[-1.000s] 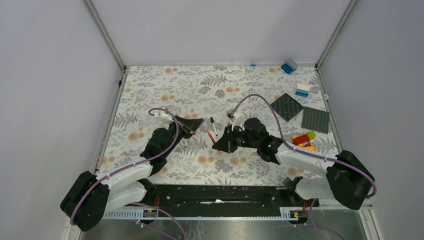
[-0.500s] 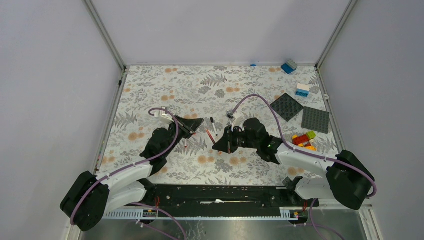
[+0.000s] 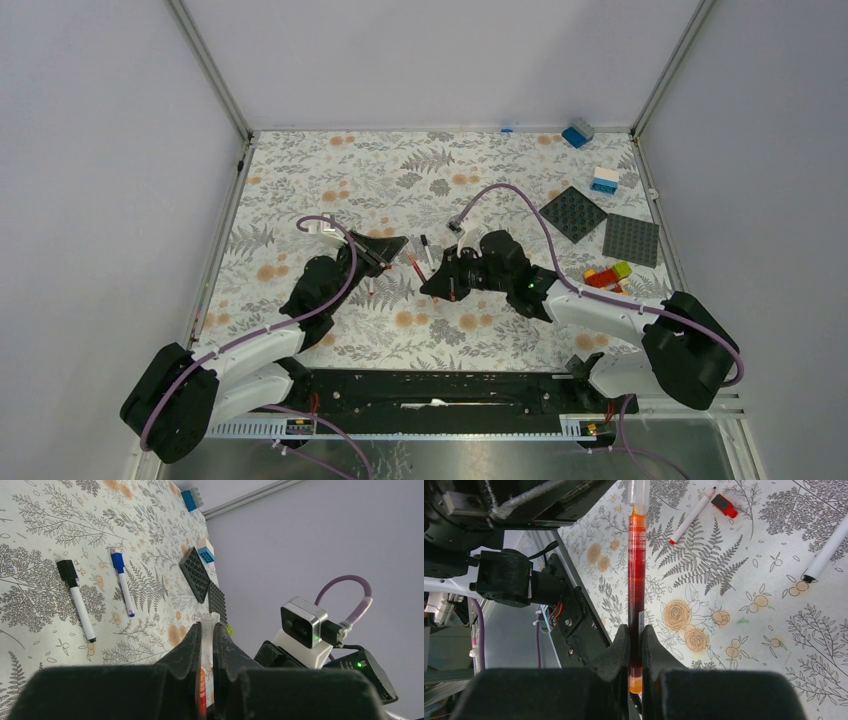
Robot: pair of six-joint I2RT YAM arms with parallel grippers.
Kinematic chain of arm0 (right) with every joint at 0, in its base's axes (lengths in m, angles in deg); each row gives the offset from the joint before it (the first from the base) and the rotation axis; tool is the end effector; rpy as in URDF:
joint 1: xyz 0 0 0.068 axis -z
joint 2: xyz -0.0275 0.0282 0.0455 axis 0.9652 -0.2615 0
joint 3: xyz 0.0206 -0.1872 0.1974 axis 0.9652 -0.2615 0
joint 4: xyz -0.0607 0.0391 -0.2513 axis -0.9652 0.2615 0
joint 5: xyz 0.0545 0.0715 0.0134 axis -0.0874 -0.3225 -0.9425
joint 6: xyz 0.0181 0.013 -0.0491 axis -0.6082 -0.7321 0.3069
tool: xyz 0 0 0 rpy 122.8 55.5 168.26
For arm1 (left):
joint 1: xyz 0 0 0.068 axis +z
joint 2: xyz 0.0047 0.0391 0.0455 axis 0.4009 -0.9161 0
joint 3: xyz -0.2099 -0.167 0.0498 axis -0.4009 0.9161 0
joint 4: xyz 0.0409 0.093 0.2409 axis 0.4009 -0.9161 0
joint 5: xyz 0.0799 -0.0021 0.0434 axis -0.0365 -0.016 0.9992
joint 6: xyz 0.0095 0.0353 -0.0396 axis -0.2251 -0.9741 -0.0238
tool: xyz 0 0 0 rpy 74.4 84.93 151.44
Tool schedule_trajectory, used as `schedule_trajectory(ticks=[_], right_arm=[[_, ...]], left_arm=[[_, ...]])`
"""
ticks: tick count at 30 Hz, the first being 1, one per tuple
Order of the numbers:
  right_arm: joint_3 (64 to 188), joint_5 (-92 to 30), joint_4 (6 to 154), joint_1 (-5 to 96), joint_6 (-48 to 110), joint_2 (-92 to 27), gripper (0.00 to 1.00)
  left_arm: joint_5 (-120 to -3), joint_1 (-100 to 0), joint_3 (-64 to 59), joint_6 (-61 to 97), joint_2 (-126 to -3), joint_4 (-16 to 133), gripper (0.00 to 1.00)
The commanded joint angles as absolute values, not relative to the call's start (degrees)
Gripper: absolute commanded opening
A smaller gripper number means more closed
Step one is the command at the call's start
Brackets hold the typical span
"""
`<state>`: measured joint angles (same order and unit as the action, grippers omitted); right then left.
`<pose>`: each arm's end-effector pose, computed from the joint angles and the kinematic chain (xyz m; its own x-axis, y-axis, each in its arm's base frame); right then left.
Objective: Insert the pens into the pen caps
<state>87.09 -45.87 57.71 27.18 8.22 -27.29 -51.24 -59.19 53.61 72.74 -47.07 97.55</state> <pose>0.1818 0.2198 0.2297 -0.6366 -0.0177 -0.7710 -0.7063 0.4148 0.5736 0.1734 -0.1225 0.2175 -0.5087 -0.7587 -0.4068 0.2132 0.3468 -0.9134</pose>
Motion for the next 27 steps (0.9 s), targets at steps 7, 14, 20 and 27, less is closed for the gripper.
schedule_trajectory(ticks=[7,14,20,27], right_arm=[[91.14,-42.37,59.19,26.61,9.8,-26.82,0.0],[90.83,-43.65,60.45,26.54,9.57,-25.51,0.0],[89.9,-44.46,61.48,26.41,10.55,-24.54,0.0],[90.14,-43.45,62.67,26.41,11.46,-23.9,0.0]], left_arm=[[-50.2,-58.97,54.3,71.53,-44.81,99.58,0.0],[-48.95,-58.97,53.68,70.98,-44.47,99.24,0.0],[-47.23,-58.88,52.12,70.06,-45.39,98.49,0.0],[-47.96,-58.78,50.97,69.72,-46.8,98.93,0.0]])
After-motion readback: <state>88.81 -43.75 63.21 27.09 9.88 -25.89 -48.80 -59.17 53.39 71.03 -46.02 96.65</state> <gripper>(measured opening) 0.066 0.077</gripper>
